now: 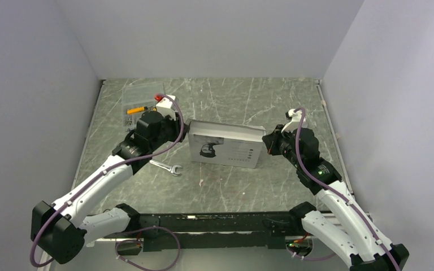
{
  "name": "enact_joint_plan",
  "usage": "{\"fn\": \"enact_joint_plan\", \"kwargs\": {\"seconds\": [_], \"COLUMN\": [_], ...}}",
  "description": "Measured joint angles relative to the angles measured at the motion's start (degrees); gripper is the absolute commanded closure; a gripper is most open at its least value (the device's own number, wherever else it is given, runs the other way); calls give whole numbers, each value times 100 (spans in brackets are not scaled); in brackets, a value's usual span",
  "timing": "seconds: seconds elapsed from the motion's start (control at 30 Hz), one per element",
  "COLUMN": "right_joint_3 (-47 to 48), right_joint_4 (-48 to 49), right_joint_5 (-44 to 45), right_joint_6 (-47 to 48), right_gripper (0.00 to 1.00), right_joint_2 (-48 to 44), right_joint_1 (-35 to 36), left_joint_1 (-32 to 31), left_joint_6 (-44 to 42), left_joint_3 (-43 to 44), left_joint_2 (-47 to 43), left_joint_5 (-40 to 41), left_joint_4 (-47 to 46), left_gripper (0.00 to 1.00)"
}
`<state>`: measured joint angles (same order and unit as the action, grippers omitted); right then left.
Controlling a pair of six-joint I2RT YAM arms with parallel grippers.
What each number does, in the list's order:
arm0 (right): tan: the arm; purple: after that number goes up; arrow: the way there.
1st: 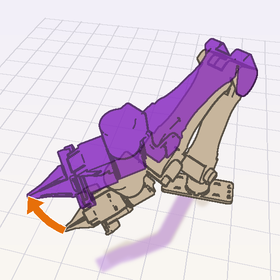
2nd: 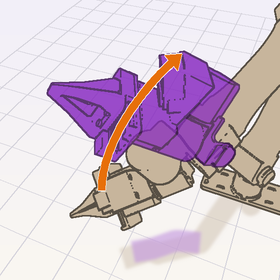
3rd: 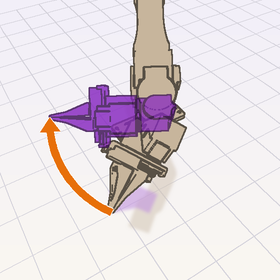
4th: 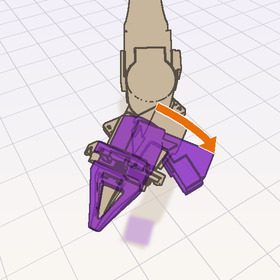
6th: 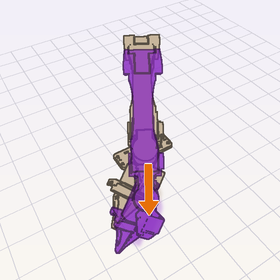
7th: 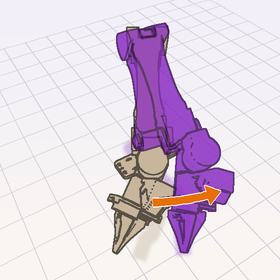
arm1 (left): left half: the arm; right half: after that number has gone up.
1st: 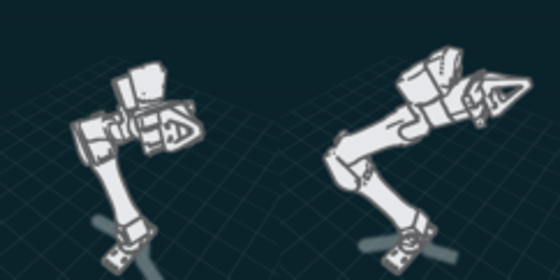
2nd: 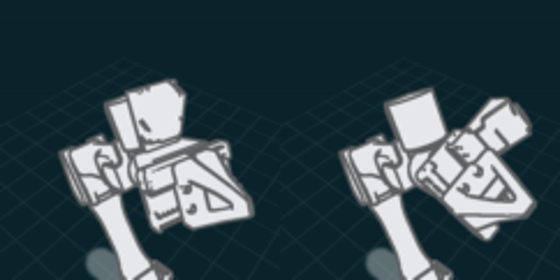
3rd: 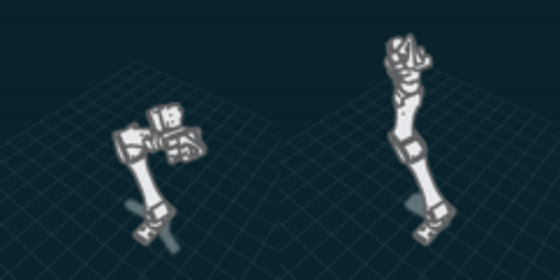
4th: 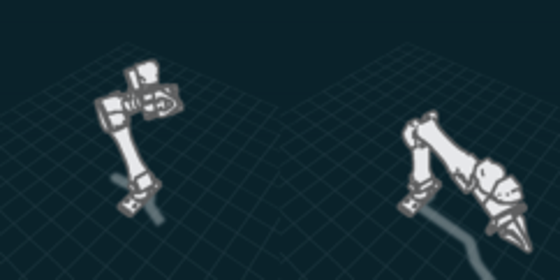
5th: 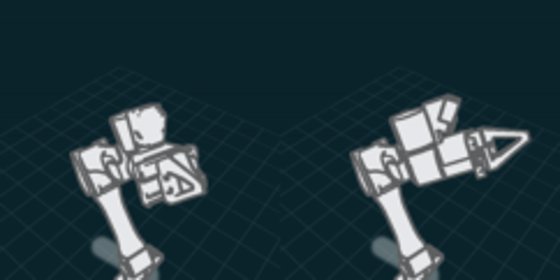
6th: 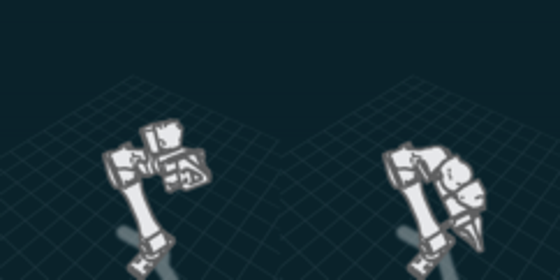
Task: Sort the hair-cutting tools
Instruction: Close the storage box at the center of the board.
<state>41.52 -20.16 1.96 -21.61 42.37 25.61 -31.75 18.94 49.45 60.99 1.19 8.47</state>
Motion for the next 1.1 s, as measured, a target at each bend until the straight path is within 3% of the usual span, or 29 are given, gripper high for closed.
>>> {"fn": "enact_joint_plan", "kwargs": {"seconds": [0.2,0.37,0.73,1.1], "right_joint_3": [0,0,-2,-7], "right_joint_4": [-2,-4,-2,-4], "right_joint_5": [-33,-63,-28,48], "right_joint_6": [2,20,42,44], "right_gripper": [100,100,100,100], "right_joint_2": [-11,-4,33,33], "right_joint_1": [0,9,9,9], "left_joint_1": [-11,-20,-20,138], "left_joint_6": [-13,-22,192,428], "left_joint_3": [20,142,1416,1733], "left_joint_2": [55,63,490,619], "left_joint_5": [-37,-125,-273,-710], "left_joint_4": [-85,92,1663,2061], "left_gripper": [99,100,100,100]}}
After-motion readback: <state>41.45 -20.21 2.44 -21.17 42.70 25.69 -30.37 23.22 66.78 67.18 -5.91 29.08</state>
